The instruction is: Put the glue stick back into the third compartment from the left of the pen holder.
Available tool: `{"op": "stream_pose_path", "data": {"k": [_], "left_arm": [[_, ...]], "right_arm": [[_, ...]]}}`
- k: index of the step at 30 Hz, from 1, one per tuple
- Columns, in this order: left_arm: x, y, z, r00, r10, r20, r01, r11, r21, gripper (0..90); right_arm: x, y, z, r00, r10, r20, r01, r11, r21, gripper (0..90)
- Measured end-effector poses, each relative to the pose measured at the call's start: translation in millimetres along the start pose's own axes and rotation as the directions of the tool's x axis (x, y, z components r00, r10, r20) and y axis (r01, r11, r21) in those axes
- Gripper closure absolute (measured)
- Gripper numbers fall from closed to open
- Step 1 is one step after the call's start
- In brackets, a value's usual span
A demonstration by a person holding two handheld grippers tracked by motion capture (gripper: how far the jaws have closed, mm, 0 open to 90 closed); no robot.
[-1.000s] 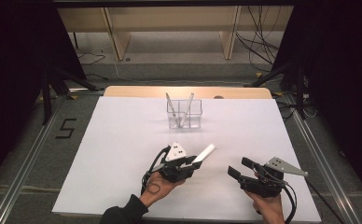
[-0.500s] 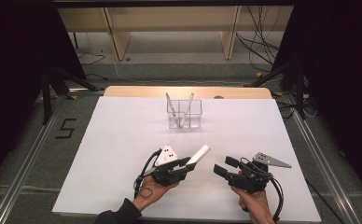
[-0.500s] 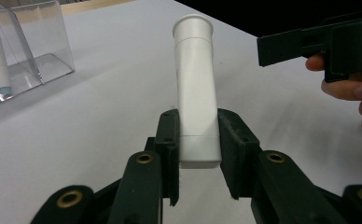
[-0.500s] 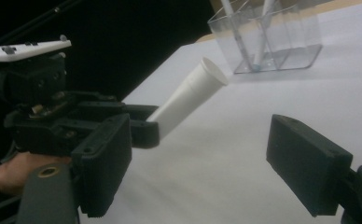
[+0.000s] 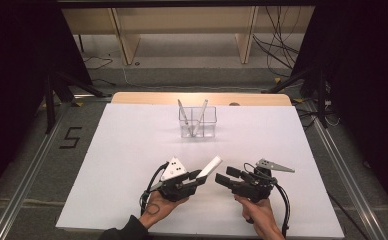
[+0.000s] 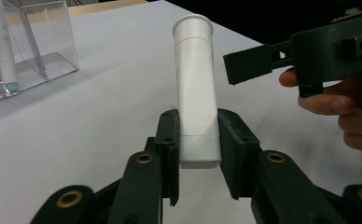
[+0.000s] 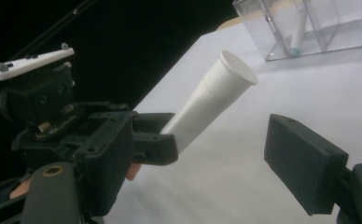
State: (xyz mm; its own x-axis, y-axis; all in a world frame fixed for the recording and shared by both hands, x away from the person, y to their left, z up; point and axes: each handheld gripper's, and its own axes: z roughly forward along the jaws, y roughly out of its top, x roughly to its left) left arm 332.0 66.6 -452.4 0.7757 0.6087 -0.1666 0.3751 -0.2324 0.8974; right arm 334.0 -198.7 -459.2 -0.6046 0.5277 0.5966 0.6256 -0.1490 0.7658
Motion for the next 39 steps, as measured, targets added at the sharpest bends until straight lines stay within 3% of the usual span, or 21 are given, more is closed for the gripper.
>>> {"op": "stream_pose_path", "data": {"k": [8,14,39], "left_arm": [[-2.1,-2.5,-4.4,1.0,-0.006,0.001,0.006,0.9999,-0.014,70.5],[-2.9,-5.0,-6.5,1.0,-0.004,0.004,0.004,0.9996,-0.027,70.4],[-8.3,-9.3,-8.2,0.9996,0.027,0.005,-0.027,0.9989,-0.038,70.4]], "right_arm": [[-2.0,2.6,10.1,0.9965,0.07,-0.046,-0.069,0.9976,0.005,29.4],[-4.5,3.5,17.7,0.9887,0.123,-0.085,-0.123,0.9924,0.01,40.1],[-11.4,2.0,31.6,0.9612,0.246,-0.124,-0.245,0.9692,0.03,62.4]]}}
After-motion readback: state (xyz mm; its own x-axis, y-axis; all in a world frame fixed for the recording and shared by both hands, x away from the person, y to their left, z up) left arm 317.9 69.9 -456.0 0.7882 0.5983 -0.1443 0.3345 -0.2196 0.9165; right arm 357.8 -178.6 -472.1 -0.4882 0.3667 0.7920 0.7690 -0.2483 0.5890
